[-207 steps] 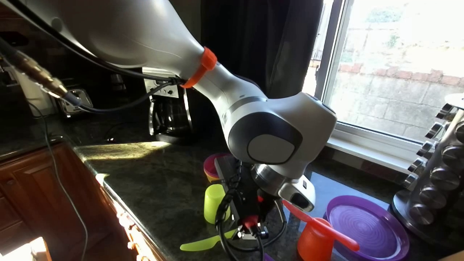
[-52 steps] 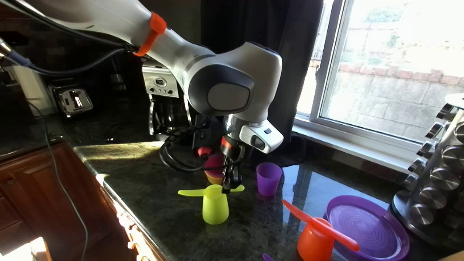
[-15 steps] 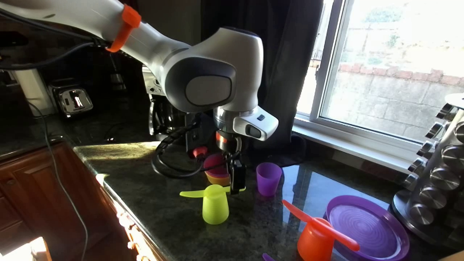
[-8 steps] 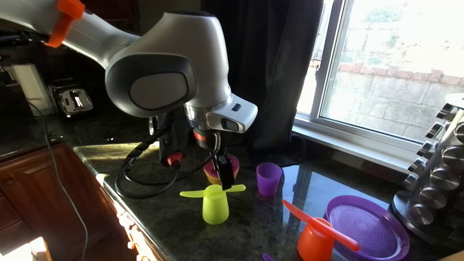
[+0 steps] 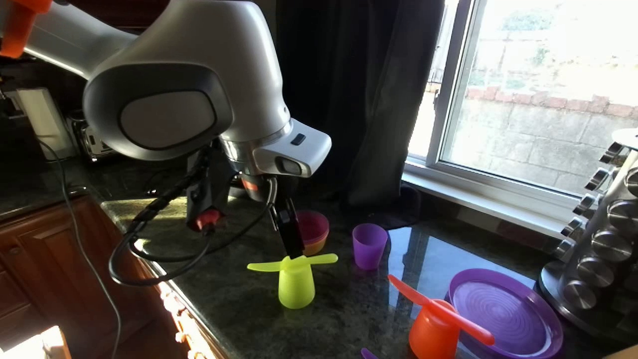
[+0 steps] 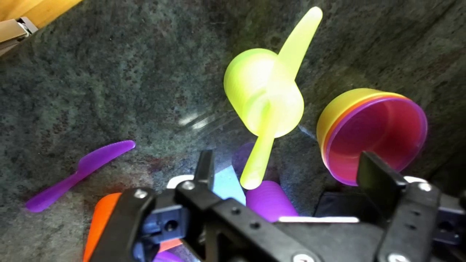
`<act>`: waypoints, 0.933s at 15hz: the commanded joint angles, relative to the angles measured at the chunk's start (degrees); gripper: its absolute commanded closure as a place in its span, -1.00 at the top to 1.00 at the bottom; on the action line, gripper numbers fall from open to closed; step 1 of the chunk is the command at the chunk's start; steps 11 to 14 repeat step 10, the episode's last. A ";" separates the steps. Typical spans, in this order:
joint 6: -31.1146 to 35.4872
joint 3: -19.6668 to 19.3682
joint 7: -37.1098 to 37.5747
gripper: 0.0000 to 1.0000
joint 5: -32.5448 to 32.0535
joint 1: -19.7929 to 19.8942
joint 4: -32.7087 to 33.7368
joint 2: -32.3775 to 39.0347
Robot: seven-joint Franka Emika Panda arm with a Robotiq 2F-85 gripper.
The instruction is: Place the yellow cup upside down then put the yellow cup on top of the yellow cup.
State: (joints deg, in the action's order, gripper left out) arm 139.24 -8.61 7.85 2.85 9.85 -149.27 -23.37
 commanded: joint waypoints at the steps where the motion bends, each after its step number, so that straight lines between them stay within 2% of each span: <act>1: 1.99 0.89 -0.14 1.00 -0.90 1.10 -3.78 -3.94; 4: 1.98 1.41 0.10 1.00 -1.55 1.57 -4.55 -4.76; 5: -0.01 0.92 -0.15 1.00 -0.15 0.91 -1.85 -2.61; 14: 0.01 1.18 -0.13 1.00 -0.58 1.12 -2.44 -3.24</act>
